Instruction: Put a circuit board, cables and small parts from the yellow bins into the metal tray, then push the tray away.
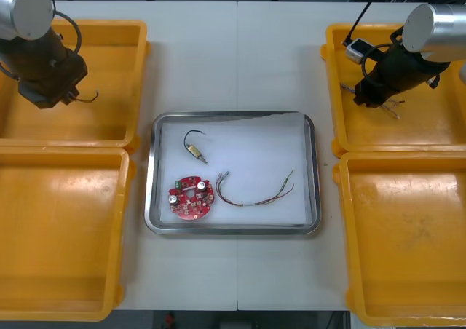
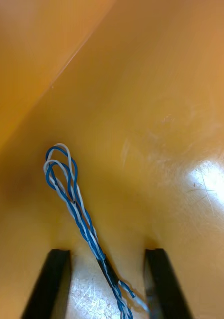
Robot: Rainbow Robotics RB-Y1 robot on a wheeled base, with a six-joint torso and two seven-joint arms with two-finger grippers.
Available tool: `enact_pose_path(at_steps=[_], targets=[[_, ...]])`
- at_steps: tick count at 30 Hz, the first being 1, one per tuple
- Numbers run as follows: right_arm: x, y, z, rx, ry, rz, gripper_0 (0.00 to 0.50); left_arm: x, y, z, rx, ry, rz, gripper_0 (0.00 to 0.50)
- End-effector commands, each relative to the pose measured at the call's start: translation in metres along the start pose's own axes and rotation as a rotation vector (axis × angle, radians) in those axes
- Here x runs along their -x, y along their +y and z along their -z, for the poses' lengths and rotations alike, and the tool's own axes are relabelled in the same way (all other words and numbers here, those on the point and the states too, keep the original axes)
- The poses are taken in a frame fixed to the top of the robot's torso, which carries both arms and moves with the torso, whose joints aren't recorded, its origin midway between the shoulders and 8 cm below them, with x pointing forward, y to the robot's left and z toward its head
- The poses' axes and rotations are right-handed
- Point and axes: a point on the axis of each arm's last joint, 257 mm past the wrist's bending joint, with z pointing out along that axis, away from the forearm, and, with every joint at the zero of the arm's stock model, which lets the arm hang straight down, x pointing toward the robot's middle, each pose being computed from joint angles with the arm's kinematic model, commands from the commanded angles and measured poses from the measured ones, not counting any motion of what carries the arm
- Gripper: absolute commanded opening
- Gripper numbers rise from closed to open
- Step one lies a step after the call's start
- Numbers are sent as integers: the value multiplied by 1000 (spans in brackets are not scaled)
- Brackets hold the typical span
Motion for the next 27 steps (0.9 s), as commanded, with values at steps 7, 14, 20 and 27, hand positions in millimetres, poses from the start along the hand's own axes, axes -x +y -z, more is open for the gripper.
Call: enact_pose_path(at_steps=[7, 14, 20, 27], targets=[[-10, 7, -11, 2, 20, 40, 0, 5, -29, 69, -109, -13, -116, 0], [-1, -9, 5, -26, 4, 73, 0, -14, -35, 82, -121, -4, -161, 0], [10, -24, 41, -40, -4, 119, 0, -28, -30, 94, -106, 12, -193, 0], [17, -25, 94, 5, -3, 139, 0, -38, -27, 101, -97, 25, -212, 0]])
